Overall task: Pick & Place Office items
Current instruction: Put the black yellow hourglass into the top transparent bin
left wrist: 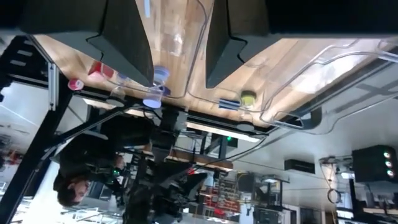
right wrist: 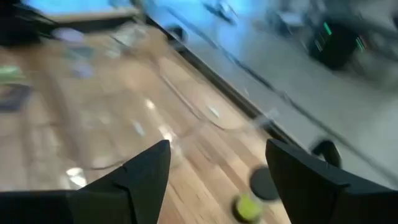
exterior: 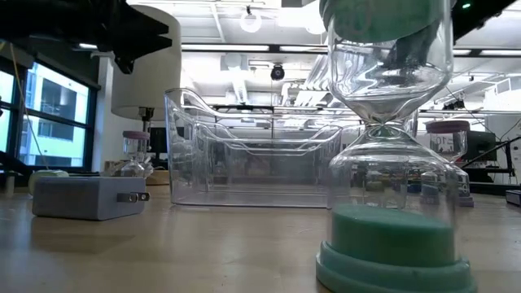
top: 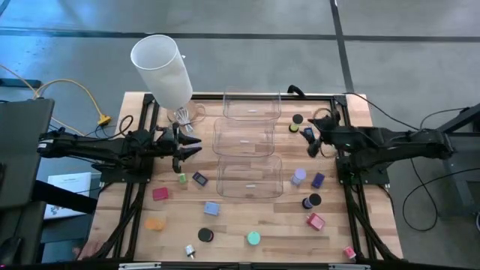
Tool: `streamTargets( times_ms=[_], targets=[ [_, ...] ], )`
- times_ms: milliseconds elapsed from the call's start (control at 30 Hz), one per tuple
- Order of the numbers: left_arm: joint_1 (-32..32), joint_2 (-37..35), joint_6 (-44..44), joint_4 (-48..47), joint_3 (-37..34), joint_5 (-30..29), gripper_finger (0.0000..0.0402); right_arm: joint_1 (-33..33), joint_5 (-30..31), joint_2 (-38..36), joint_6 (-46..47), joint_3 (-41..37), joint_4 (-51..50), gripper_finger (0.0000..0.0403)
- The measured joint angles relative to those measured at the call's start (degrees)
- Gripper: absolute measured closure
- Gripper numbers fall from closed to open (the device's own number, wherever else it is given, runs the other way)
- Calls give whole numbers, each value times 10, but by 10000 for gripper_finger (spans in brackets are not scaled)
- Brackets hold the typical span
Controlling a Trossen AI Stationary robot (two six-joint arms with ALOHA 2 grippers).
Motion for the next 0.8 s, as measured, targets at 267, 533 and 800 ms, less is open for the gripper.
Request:
streamTargets(
  times_ms=[267,533,800],
  targets=[
    [0,0,-1,24,0,-6,258,-160,-97,151,27,86,-43,148],
    [14,0,17,68,1,-7,258,-278,-179,245,79,163,-58,148],
    [23,0,-24,18,1,-8,258,-304,-194,253,61,164,-40,150]
  ],
)
